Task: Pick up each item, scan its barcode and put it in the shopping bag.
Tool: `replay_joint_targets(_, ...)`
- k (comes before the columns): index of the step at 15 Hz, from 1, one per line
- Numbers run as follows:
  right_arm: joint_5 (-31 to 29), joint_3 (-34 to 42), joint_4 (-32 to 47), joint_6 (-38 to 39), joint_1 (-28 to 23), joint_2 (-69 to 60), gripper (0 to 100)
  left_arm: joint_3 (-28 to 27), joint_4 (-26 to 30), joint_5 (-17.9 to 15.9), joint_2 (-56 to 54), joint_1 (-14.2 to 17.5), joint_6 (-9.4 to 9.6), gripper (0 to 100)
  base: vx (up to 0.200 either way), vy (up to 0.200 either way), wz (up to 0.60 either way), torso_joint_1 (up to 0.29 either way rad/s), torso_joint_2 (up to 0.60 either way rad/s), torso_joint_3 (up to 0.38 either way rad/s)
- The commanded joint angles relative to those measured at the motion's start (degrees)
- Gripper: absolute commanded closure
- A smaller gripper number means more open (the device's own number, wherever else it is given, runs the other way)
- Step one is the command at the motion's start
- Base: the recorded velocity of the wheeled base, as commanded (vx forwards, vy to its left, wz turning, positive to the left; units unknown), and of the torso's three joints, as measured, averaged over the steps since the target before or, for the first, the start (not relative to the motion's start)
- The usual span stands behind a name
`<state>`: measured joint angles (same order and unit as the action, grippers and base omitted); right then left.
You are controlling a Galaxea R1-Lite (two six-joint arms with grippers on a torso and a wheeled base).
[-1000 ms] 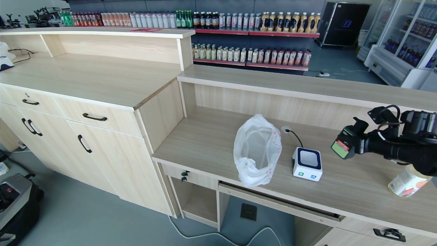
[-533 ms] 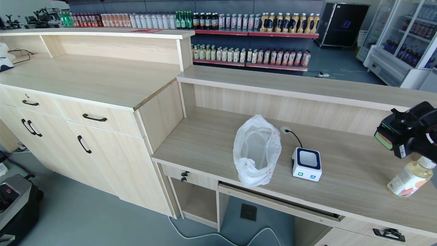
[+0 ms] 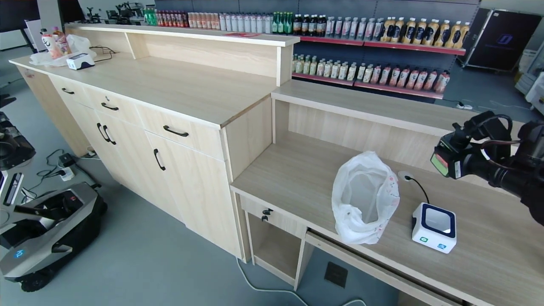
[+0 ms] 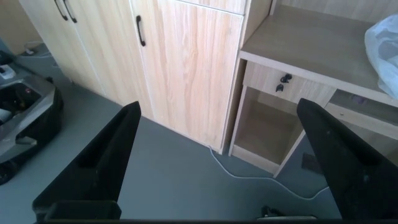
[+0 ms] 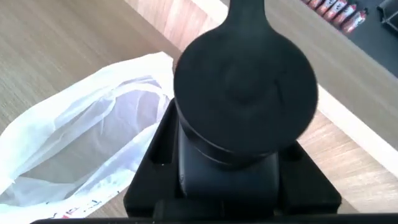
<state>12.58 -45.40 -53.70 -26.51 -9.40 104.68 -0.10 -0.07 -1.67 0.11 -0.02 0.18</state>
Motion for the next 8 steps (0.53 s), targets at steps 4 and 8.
replay_joint_targets(4,-0.1,-4.3,0.6,10.0,1.4,15.0,100,0.0,0.0,0.0,0.0,0.0,-0.01,0,0.000,0.000,0.00,0.000,0.00,0.000)
replay_joint_targets(8,0.0,-14.9,1.1,11.0,2.2,24.0,100,0.0,0.0,0.0,0.0,0.0,-0.01,0,0.000,0.000,0.00,0.000,0.00,0.000)
